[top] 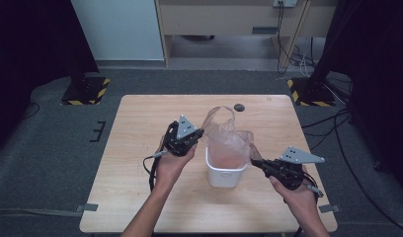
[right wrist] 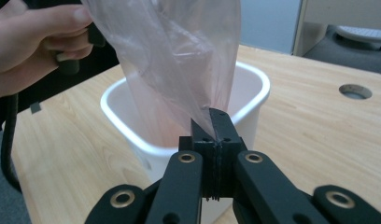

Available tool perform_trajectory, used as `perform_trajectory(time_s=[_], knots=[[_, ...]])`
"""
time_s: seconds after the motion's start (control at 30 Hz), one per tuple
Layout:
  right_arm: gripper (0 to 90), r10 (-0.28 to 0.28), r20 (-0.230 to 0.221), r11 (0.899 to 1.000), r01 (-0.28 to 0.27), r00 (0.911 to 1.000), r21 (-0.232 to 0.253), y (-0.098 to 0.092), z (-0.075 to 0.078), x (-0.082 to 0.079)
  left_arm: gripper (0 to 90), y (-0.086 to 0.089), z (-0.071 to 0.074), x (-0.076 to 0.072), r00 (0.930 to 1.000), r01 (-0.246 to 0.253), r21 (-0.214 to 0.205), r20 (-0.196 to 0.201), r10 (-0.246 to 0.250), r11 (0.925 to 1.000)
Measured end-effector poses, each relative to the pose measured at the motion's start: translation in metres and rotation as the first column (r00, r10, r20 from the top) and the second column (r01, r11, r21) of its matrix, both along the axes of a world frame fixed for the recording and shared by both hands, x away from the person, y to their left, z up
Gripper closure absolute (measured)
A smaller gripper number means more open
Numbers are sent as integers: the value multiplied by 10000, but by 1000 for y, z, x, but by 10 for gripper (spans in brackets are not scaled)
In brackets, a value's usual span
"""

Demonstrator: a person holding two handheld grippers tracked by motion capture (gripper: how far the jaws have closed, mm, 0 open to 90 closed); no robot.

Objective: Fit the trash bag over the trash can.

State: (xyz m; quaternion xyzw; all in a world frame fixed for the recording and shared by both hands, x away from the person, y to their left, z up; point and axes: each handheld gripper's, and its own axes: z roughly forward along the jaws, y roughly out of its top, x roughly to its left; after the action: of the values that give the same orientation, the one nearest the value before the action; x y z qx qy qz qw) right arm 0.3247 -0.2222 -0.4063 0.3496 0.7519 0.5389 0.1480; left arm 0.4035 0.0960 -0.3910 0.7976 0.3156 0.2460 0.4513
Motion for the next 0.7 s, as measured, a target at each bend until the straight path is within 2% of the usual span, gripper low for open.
perform_trajectory(time_s=[0.1,0.17,0.23,0.47,0.57,0.7], knots=[[898,311,-208,9995,-312,9993,-37,-2,-6,-1,900,-5,-4,3,9999,69,251,-150,-65,9997],[866,366,-199,9993,-368,9991,-71,-2,-9,-1,900,-8,-6,4,9997,141,333,-185,-135,9993],[852,254,-87,9997,-255,9996,-7,-2,-11,-1,900,-10,-7,3,9997,181,394,-188,-174,9991],[900,15,428,9998,-24,9991,188,-7,-6,-2,900,-9,-6,3,9996,157,436,-220,-147,9989],[900,110,389,9999,-112,9992,46,-10,-9,-4,900,-8,-7,4,9996,132,358,-270,-122,9993],[900,275,119,9996,-274,9996,-54,-8,-14,-3,900,-8,-10,6,9994,117,504,-346,-100,9987]])
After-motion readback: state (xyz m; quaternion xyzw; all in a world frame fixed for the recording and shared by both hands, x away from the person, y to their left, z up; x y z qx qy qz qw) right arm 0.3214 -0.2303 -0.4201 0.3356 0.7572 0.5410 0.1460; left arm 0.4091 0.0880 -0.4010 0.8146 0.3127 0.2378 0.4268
